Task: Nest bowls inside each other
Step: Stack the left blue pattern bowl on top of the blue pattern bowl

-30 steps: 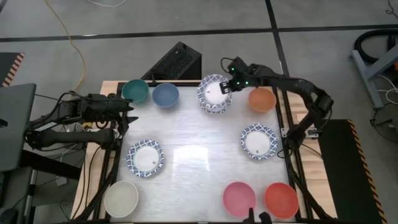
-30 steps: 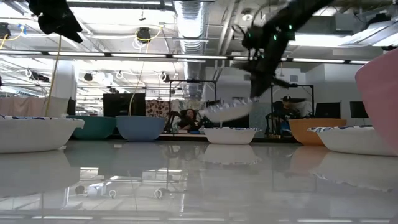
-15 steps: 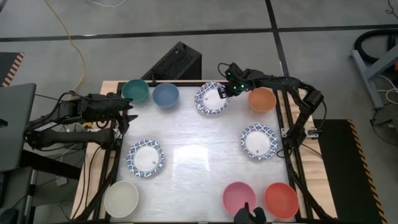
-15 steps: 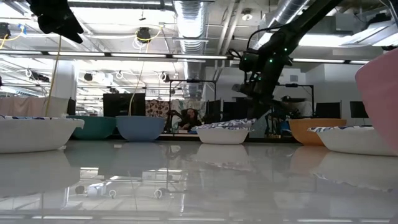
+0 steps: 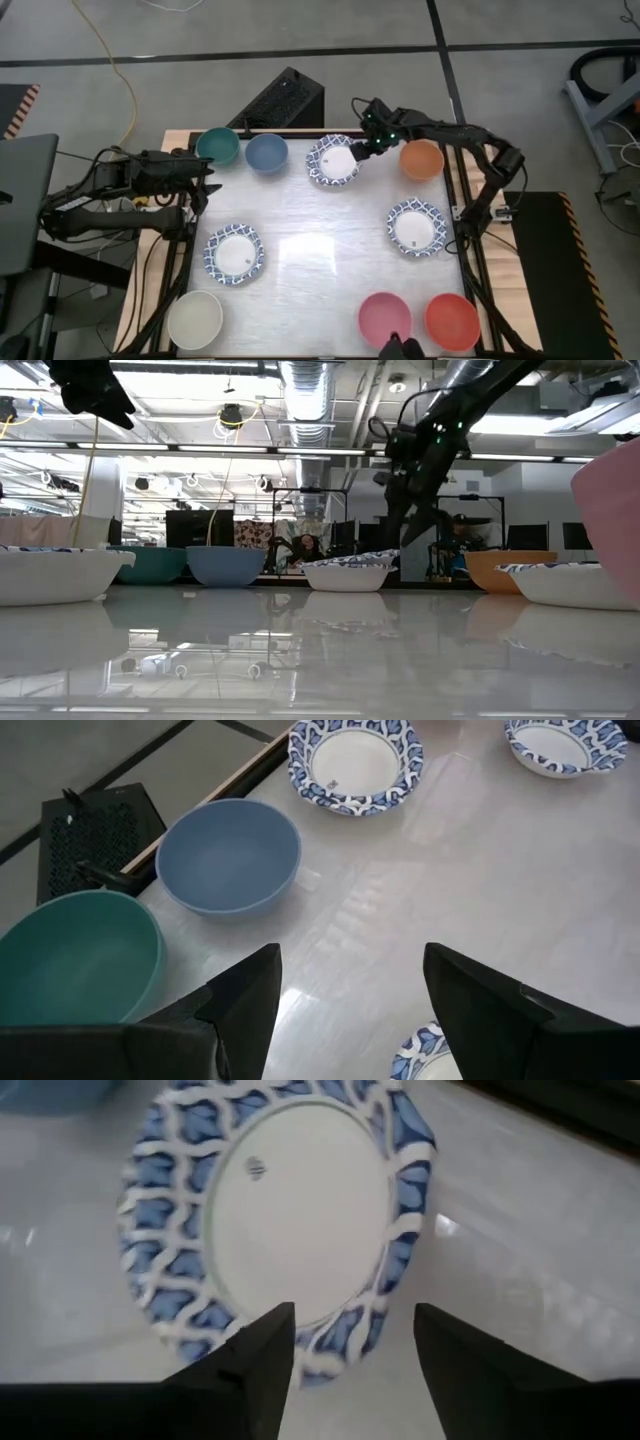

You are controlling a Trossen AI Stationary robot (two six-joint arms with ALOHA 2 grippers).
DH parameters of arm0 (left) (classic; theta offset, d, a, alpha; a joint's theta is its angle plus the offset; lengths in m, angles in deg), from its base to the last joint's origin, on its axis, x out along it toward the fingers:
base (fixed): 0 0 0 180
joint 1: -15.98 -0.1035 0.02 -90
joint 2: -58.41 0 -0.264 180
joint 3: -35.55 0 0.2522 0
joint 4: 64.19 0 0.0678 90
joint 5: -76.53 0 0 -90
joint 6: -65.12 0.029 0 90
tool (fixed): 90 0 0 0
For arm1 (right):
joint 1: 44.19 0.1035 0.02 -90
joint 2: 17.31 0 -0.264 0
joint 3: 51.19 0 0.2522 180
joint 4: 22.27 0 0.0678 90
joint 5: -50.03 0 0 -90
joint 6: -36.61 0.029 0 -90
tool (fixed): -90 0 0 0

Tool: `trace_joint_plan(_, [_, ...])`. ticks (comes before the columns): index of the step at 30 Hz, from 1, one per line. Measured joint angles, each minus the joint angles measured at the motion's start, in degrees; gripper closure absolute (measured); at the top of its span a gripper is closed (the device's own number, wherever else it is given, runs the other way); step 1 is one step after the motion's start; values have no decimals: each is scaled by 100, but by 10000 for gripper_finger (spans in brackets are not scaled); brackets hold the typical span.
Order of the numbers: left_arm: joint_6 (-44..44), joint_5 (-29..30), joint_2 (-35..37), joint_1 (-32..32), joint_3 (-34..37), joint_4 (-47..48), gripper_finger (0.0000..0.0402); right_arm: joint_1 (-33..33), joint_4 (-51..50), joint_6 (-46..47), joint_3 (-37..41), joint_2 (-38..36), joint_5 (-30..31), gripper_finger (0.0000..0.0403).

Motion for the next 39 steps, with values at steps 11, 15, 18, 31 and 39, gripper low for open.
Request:
trace_joint_plan(11, [8, -69, 0, 0, 0, 0, 167, 618, -1957, -1861, -159, -1161, 299, 177])
trace_joint_plan(15, [89, -163, 0, 0, 0, 0, 167, 1166, -2672, -2154, -157, -1230, 695, 177])
trace_joint_plan(18, [92, -166, -2, 0, 0, 0, 167, 1520, -3190, -2360, -151, -1140, 1020, 177])
trace_joint_plan(31, [92, -179, 0, 0, 0, 2, 167, 1769, -3428, -2855, 774, -889, 1539, 177])
trace_joint_plan(39, [95, -174, 0, 0, 0, -1, 167, 1760, -2758, -3126, 1277, -891, 1839, 177])
